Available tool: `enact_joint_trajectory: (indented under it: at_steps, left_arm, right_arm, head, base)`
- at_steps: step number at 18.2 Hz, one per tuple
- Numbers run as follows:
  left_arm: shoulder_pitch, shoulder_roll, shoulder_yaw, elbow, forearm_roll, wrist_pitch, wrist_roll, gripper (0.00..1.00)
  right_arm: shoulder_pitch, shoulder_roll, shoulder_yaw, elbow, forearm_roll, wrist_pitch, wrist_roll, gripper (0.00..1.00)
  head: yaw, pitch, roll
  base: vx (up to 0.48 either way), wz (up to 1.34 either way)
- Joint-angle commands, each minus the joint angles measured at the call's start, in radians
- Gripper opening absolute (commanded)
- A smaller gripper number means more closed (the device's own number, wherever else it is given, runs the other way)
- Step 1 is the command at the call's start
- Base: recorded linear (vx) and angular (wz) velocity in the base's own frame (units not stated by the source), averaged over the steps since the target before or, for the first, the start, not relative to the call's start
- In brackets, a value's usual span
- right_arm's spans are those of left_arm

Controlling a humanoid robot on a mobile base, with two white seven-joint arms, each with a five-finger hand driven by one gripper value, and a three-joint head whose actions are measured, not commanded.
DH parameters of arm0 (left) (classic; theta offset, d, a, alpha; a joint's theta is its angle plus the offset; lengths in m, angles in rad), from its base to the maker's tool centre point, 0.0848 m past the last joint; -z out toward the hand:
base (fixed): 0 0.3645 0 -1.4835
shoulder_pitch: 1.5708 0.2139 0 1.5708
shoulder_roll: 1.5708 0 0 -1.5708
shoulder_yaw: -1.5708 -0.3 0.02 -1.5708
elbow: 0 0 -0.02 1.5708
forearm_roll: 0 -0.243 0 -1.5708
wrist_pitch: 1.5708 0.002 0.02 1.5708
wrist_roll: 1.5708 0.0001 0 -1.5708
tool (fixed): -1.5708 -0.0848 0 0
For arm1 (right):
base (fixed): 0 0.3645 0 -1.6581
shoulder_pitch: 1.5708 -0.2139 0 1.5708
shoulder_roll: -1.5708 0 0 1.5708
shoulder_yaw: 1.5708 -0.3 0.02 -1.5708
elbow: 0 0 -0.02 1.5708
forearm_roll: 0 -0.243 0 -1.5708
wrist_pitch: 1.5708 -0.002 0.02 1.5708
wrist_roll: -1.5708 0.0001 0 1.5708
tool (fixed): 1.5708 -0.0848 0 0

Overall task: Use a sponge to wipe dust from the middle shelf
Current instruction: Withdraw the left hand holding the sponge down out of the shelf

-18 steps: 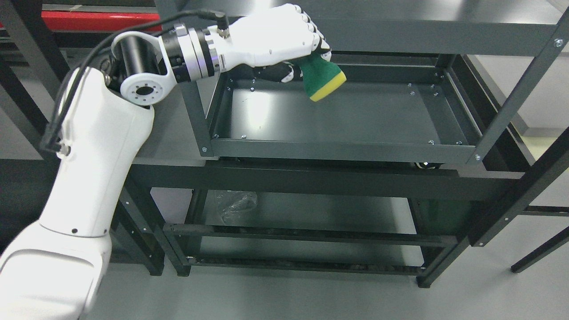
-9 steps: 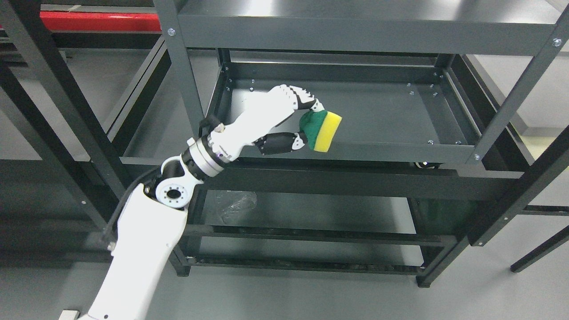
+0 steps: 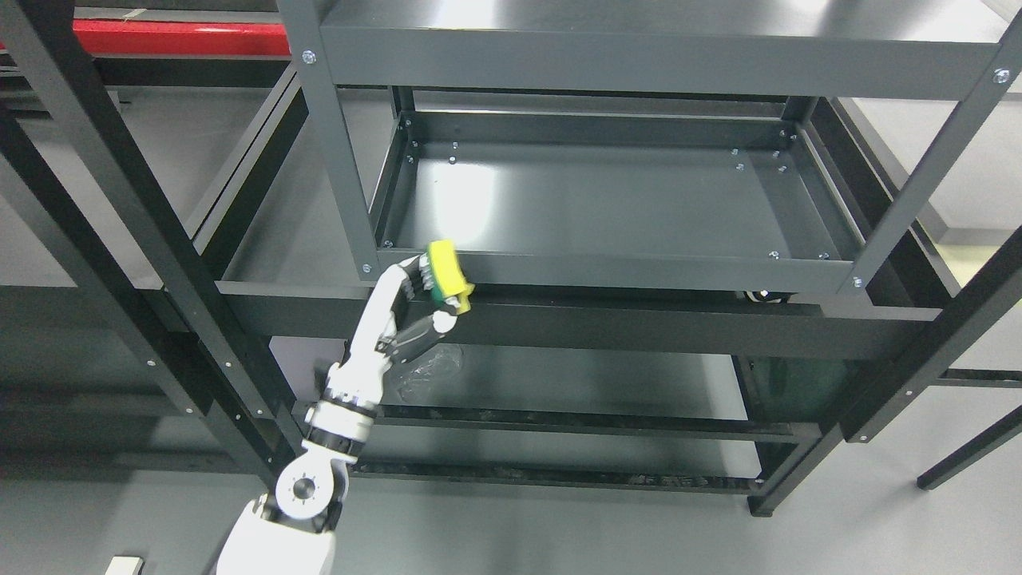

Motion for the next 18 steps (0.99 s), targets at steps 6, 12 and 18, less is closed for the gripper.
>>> enact_joint_trajectory:
  at_steps: [6, 12, 18]
  left_arm:
    - [0.207, -0.012, -0.122, -0.413, 0.101, 0.109, 0.223, 0.00]
    - [0.200, -0.012, -0.044, -0.413, 0.101, 0.069, 0.218, 0.00]
    - [0.249, -0.012, 0.056, -0.413, 0.101, 0.055, 0.209, 0.00]
  right_arm:
    - [0.000, -0.017, 0.000, -0.017, 0.000, 0.073, -0.001, 1.00]
    - [0.000, -0.017, 0.000, -0.017, 0.000, 0.073, -0.001, 1.00]
    - [0.000, -0.017, 0.000, -0.017, 0.000, 0.073, -0.001, 1.00]
  head:
    - [0.0000, 0.000, 0.000]
    - [0.0000, 0.000, 0.000]
    - [0.0000, 0.000, 0.000]
  base:
    - [0.000, 0.00]
    - [0.000, 0.00]
    - [0.000, 0.00]
